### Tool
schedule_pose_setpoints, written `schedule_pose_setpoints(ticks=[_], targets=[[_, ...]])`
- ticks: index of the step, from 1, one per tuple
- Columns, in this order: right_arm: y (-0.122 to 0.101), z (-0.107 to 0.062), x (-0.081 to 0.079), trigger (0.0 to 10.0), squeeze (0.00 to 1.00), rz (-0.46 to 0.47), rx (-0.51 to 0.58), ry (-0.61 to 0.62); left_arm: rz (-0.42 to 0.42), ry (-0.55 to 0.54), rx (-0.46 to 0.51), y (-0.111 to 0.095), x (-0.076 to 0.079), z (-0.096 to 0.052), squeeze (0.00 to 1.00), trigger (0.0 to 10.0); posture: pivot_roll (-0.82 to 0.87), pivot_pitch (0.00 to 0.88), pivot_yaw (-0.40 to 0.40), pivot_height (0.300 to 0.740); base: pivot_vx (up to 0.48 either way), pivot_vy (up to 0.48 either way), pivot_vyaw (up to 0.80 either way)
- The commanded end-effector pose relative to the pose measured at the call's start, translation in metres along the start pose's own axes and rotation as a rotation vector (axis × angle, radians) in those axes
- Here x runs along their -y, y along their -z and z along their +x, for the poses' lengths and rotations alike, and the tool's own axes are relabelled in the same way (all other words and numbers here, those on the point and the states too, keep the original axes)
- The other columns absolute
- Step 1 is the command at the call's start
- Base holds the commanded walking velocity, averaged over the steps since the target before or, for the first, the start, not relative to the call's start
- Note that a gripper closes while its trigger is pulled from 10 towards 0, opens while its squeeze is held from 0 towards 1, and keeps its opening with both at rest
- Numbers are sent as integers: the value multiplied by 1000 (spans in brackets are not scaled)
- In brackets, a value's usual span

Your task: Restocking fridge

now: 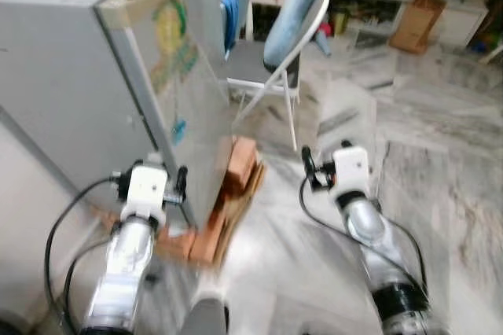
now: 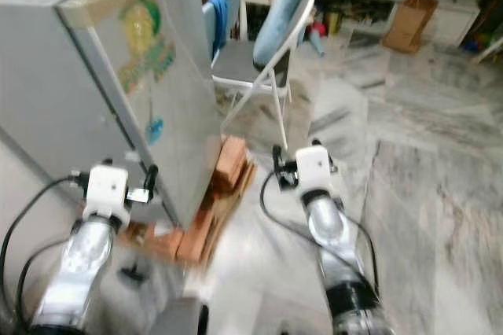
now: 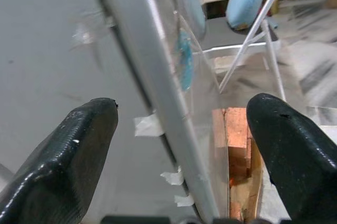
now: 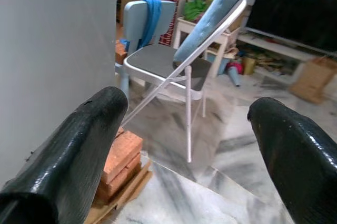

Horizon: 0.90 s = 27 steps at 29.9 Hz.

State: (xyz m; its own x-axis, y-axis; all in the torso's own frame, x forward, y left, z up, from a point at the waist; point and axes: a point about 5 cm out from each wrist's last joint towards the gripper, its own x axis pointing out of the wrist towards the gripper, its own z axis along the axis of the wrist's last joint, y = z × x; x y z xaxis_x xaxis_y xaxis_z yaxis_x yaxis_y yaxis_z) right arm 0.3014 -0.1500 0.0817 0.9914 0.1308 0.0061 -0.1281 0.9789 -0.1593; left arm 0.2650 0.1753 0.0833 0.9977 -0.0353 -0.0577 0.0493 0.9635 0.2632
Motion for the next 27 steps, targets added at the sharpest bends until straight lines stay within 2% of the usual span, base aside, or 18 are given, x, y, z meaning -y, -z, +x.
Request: schedule_pose_setpoints(ticks=[1, 6, 14, 17, 27], targets=[[-4, 2, 3, 10000, 0, 13, 20, 22, -5, 15, 6, 0, -1, 0, 0, 10000, 153, 45, -9, 740, 0, 0, 0], [-3, 2, 4, 10000, 0, 25, 13, 26, -36, 58, 51, -3, -2, -1, 0, 10000, 148, 40, -3, 740, 396, 0, -413], [-8, 4, 5, 10000, 0, 13, 31, 32, -43, 42, 26, 0, -6, 3, 0, 10000, 141, 52, 14, 740, 459, 0, -800], [-9, 4, 5, 10000, 0, 7, 36, 30, -64, 27, 21, 0, -8, 5, 0, 10000, 136, 55, 15, 740, 366, 304, -750], [-7, 1, 3, 10000, 0, -24, 37, 22, -58, -31, 4, 2, -13, 6, 0, 10000, 135, 61, 12, 740, 210, 408, 0]])
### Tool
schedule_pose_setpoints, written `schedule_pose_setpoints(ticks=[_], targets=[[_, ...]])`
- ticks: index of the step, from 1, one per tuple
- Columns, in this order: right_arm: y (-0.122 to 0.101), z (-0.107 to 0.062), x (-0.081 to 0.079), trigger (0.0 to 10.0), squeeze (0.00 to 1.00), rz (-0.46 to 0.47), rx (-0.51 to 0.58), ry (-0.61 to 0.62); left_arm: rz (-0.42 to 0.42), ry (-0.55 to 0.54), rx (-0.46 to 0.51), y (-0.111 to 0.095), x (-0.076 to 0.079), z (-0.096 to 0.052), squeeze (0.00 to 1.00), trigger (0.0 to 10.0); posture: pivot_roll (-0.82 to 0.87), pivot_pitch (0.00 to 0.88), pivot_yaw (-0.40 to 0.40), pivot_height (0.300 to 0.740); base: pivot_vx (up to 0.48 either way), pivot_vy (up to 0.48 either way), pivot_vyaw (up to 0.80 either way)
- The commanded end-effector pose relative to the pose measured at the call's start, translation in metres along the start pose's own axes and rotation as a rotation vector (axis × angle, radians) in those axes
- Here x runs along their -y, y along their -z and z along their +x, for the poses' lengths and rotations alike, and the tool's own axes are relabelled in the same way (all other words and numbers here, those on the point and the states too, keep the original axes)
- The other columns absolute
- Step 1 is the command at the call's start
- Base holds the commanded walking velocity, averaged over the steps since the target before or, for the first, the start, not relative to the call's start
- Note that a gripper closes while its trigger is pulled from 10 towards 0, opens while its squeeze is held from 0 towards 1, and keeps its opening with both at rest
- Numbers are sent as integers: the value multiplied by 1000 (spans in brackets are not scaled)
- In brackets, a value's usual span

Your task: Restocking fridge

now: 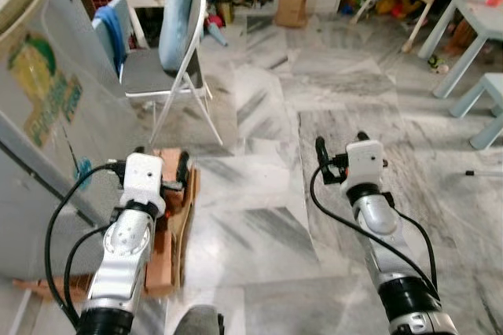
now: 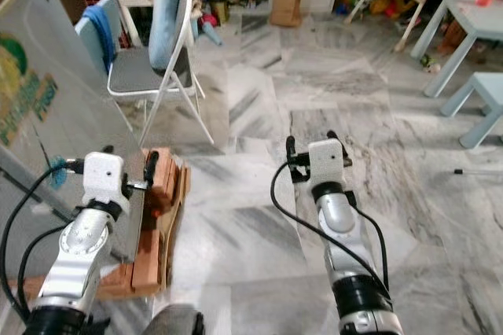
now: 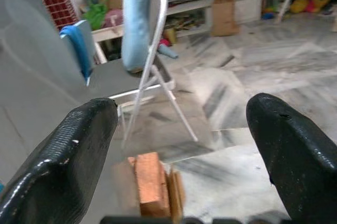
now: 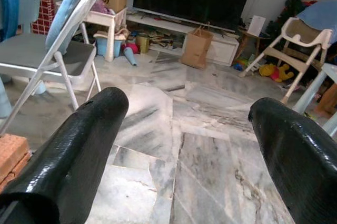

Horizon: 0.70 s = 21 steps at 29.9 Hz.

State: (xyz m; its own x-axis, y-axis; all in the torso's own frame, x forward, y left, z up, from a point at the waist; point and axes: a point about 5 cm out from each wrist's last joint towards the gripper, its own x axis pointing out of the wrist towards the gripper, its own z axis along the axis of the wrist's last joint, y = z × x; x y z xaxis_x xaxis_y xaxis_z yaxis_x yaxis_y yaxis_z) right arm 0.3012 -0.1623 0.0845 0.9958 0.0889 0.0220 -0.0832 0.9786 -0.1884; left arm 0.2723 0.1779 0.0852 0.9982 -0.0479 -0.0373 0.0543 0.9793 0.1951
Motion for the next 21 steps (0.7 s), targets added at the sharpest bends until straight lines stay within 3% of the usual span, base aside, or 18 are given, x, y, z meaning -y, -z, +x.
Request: schedule_pose_setpoints(ticks=[1, 7, 10, 15, 21], targets=[[-6, 2, -9, 10000, 0, 9, 28, -23, 7, -41, -16, 2, -10, -2, 0, 10000, 135, 61, 12, 740, 0, 435, 0], [-9, 1, -13, 10000, 0, 5, 54, -76, -16, -57, 5, 3, -8, -8, 0, 10000, 135, 61, 11, 740, 0, 444, 133], [-11, -1, -14, 10000, 0, -35, 67, -89, -17, -49, 11, 4, -3, -12, 0, 10000, 138, 62, 7, 740, 0, 0, 800], [-8, -2, -13, 10000, 0, -27, 54, -79, -24, -33, 1, 6, 5, -17, 0, 10000, 138, 63, 6, 740, 0, 0, 800], [-8, -3, -12, 10000, 0, -25, 49, -78, -22, -71, 12, 5, 1, -18, 0, 10000, 136, 63, 6, 740, 0, 0, 727]])
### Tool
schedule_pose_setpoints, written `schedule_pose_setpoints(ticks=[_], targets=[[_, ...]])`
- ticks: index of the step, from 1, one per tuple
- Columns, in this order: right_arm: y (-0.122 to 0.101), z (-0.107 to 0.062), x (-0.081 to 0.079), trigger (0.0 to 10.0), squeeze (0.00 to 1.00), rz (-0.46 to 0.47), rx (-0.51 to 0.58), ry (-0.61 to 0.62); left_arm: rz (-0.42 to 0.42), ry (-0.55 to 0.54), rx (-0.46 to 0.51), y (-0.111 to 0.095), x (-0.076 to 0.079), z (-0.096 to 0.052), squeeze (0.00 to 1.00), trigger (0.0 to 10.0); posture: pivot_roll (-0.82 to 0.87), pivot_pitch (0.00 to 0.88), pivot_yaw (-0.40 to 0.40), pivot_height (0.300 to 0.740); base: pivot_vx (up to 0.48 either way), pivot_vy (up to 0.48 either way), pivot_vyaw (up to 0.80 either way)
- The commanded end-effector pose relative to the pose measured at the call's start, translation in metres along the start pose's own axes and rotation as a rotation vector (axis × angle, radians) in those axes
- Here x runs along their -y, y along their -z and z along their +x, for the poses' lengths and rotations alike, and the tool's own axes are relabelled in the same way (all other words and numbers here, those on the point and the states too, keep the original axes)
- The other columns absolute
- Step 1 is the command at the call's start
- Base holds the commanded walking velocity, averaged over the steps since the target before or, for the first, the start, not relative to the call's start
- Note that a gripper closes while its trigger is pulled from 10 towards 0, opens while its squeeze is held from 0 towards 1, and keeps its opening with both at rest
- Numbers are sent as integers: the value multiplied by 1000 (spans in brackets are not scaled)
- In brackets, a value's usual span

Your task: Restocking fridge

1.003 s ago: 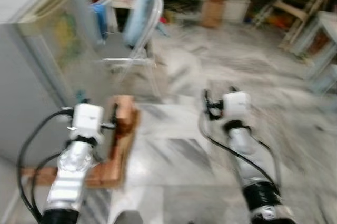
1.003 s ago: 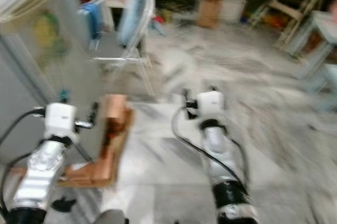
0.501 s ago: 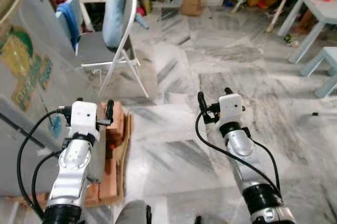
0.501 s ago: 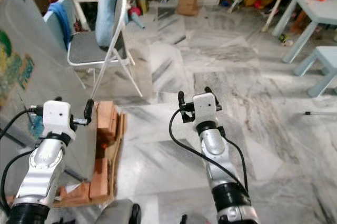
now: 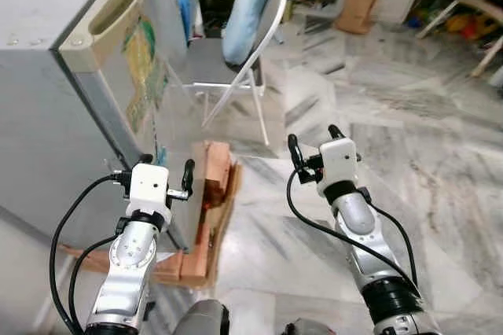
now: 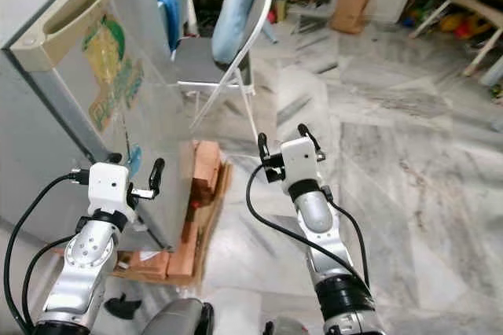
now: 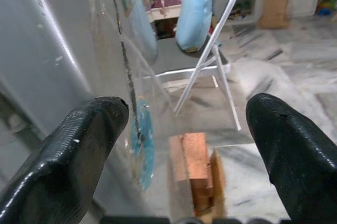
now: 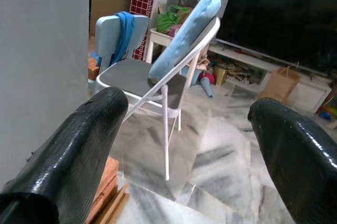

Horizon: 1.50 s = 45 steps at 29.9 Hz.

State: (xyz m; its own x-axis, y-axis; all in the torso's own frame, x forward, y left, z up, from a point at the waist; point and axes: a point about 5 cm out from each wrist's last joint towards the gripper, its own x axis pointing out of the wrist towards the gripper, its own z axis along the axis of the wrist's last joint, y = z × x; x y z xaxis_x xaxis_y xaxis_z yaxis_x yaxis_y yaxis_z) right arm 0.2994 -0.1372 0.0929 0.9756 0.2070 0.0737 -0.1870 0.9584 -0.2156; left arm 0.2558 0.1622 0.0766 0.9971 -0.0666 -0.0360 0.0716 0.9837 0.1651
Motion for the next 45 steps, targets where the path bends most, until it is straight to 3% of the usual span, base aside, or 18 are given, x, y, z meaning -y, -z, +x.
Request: schedule_pose_setpoints(ticks=[1, 11, 15, 19, 25, 32, 36, 37, 40, 41, 42, 43, 44, 45], targets=[[5, -5, 11, 10000, 0, -5, -25, 28, 4, -90, 11, -2, -17, -3, 0, 10000, 136, 64, 6, 740, 0, 0, 450], [9, -8, 11, 10000, 0, 33, -49, 25, 1, -100, 3, -2, -21, -9, 0, 10000, 136, 73, 2, 740, 0, 0, 0], [18, -17, 6, 10000, 0, 93, -126, -56, 17, -116, -11, 1, -26, -10, 0, 10000, 138, 80, -4, 740, 0, 0, 0], [37, -45, -1, 10000, 0, 102, -309, -212, 29, -109, 2, -3, -29, 0, 0, 10000, 126, 87, -14, 740, 0, 0, 0], [37, -73, 1, 10000, 0, 166, -338, -327, 44, -128, 13, -7, -41, 20, 0, 10000, 96, 90, -12, 740, 0, 0, 0], [31, -75, -3, 10000, 0, 194, -332, -420, 43, -100, 49, -19, -43, 38, 0, 10000, 79, 84, -6, 740, 0, 0, 0], [33, -82, -3, 10000, 0, 210, -363, -469, 42, -22, 80, -29, -31, 47, 0, 10000, 83, 82, -11, 740, 0, 0, 0], [45, -89, -1, 10000, 0, 199, -400, -450, -24, 33, 119, -45, -11, 56, 0, 10000, 89, 85, -15, 740, 0, 0, 0], [64, -102, -9, 10000, 0, 195, -454, -448, -65, 164, 187, -72, 30, 71, 0, 10000, 95, 80, -21, 740, 0, 0, 0], [68, -106, -15, 10000, 0, 200, -459, -457, -87, 227, 212, -83, 50, 77, 0, 10000, 94, 76, -21, 740, 0, 0, 0], [71, -110, -24, 10000, 0, 210, -457, -466, -116, 331, 251, -103, 83, 83, 0, 10000, 93, 74, -21, 740, 0, 0, 0], [71, -111, -26, 10000, 0, 212, -455, -467, -132, 390, 274, -115, 100, 83, 0, 10000, 91, 71, -20, 740, 0, 0, 0], [71, -111, -26, 10000, 0, 212, -455, -467, -132, 390, 274, -115, 100, 83, 0, 10000, 91, 71, -20, 740, 0, 0, 0], [72, -114, -30, 10000, 0, 214, -453, -469, -162, 502, 325, -138, 132, 80, 0, 10000, 85, 63, -15, 740, 0, 0, 0]])
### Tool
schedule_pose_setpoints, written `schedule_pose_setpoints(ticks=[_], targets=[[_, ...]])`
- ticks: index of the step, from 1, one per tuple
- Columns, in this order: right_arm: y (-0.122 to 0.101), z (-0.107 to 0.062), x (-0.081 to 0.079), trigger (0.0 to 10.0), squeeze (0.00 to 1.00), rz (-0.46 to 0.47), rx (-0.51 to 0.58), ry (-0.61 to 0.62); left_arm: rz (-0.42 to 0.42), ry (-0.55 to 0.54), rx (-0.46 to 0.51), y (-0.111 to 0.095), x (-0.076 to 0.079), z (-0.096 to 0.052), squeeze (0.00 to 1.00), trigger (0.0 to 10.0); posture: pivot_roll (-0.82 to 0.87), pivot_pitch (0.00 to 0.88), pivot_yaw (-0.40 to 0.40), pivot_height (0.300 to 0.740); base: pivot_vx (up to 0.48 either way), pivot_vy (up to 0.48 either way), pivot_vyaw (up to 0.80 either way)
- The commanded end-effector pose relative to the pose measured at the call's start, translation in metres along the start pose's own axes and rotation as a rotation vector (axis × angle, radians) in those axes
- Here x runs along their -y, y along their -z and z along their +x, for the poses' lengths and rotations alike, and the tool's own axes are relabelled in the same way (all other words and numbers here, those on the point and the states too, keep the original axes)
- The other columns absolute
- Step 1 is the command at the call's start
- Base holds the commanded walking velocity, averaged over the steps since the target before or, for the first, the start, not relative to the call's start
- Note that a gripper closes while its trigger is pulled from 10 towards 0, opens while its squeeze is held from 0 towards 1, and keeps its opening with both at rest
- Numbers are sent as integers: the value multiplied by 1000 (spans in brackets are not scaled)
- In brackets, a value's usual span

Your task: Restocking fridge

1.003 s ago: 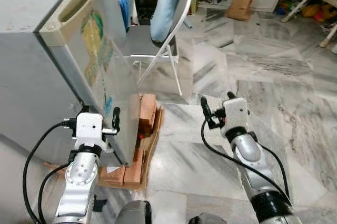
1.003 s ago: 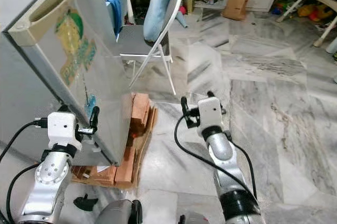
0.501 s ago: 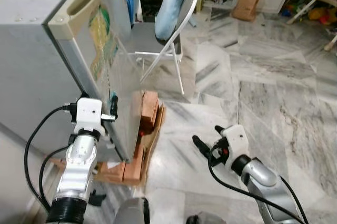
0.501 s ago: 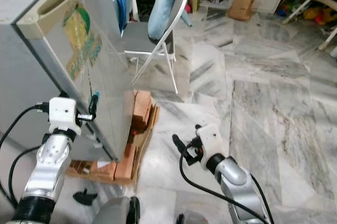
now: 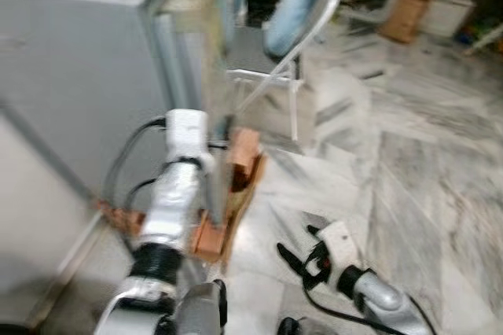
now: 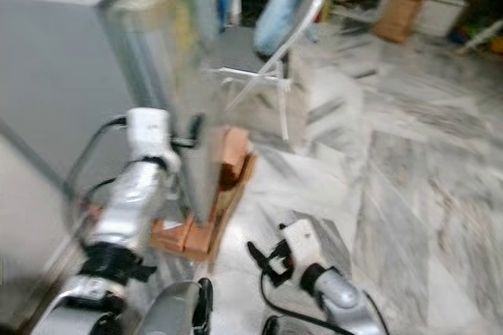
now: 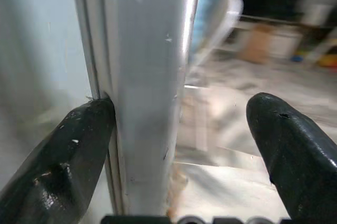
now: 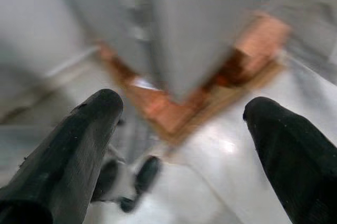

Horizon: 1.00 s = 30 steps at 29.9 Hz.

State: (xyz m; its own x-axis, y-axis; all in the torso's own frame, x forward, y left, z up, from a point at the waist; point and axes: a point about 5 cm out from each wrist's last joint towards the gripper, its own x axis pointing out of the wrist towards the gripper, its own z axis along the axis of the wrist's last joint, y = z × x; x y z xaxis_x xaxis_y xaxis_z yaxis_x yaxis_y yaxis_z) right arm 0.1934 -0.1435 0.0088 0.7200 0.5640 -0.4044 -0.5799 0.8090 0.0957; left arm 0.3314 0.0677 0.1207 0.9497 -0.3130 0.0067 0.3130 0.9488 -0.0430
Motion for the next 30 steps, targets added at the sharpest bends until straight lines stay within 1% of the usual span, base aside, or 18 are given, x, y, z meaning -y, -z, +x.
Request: schedule_pose_setpoints(ticks=[1, 3, 4, 6, 9, 10, 11, 13, 15, 16, 17, 20, 22, 24, 26, 27, 28, 30], targets=[[4, -3, -1, 10000, 0, -15, 2, 12, 51, 335, 252, -72, 81, 20, 0, 10000, 85, 63, -15, 740, 0, 0, 0], [13, -3, -17, 10000, 0, -11, 4, 0, 23, 548, 352, -105, 142, 16, 0, 10000, 71, 55, -5, 740, 0, 0, 0], [16, -3, -22, 10000, 0, -10, 5, -4, 14, 583, 364, -110, 151, 14, 0, 10000, 68, 54, -3, 740, 0, 0, 0], [22, -2, -33, 10000, 0, -9, 3, -9, 20, 580, 360, -109, 154, 15, 0, 10000, 60, 54, 2, 740, 0, 0, 0], [28, -3, -43, 10000, 0, -7, 15, -6, 38, 518, 319, -95, 129, 21, 0, 10000, 58, 59, 8, 740, 0, 0, 0], [28, -3, -43, 10000, 0, -7, 15, -6, 38, 518, 319, -95, 129, 21, 0, 10000, 58, 59, 8, 740, 0, 0, 0], [29, -4, -47, 10000, 0, -1, 25, -1, 36, 464, 300, -88, 112, 23, 0, 10000, 66, 63, 8, 740, 0, 0, 0], [31, -5, -52, 10000, 0, -2, 35, -1, 57, 407, 281, -79, 91, 23, 0, 10000, 76, 66, 9, 740, 0, 0, 0], [30, -5, -60, 10000, 0, -20, 64, -4, 95, 299, 219, -55, 50, 15, 0, 10000, 86, 69, 7, 740, 0, 0, 0], [30, -5, -60, 10000, 0, -20, 64, -4, 95, 299, 219, -55, 50, 15, 0, 10000, 86, 69, 7, 740, 0, 0, 0], [29, -5, -62, 10000, 0, -39, 85, 17, 110, 268, 201, -46, 35, 8, 0, 10000, 88, 71, 5, 740, 0, 0, 0], [21, -5, -59, 10000, 0, -80, 152, 139, 103, 202, 149, -28, 15, -4, 0, 10000, 92, 73, 1, 740, 82, -176, 0], [16, -5, -58, 10000, 0, -90, 183, 172, 118, 182, 139, -22, 10, -9, 0, 10000, 93, 74, -2, 740, 247, -281, 0], [1, -7, -50, 10000, 0, -146, 274, 334, 111, 138, 120, -12, 1, -18, 0, 10000, 99, 74, -5, 740, 403, -253, 0], [-2, -9, -47, 10000, 0, -159, 297, 390, 118, 125, 115, -9, 0, -20, 0, 10000, 97, 74, -6, 740, 409, -247, 0], [-18, -12, -25, 10000, 0, -286, 332, 439, 123, 117, 108, -7, -1, -22, 0, 10000, 96, 74, -6, 740, 405, -255, 0], [-44, -12, 11, 10000, 0, -359, 385, 497, 126, 105, 104, -5, -2, -24, 0, 10000, 95, 73, -6, 740, 420, 0, 0], [-91, -16, 52, 10000, 0, -415, 486, 562, 132, 81, 94, -1, -6, -28, 0, 10000, 93, 71, -6, 740, 420, 0, 0]])
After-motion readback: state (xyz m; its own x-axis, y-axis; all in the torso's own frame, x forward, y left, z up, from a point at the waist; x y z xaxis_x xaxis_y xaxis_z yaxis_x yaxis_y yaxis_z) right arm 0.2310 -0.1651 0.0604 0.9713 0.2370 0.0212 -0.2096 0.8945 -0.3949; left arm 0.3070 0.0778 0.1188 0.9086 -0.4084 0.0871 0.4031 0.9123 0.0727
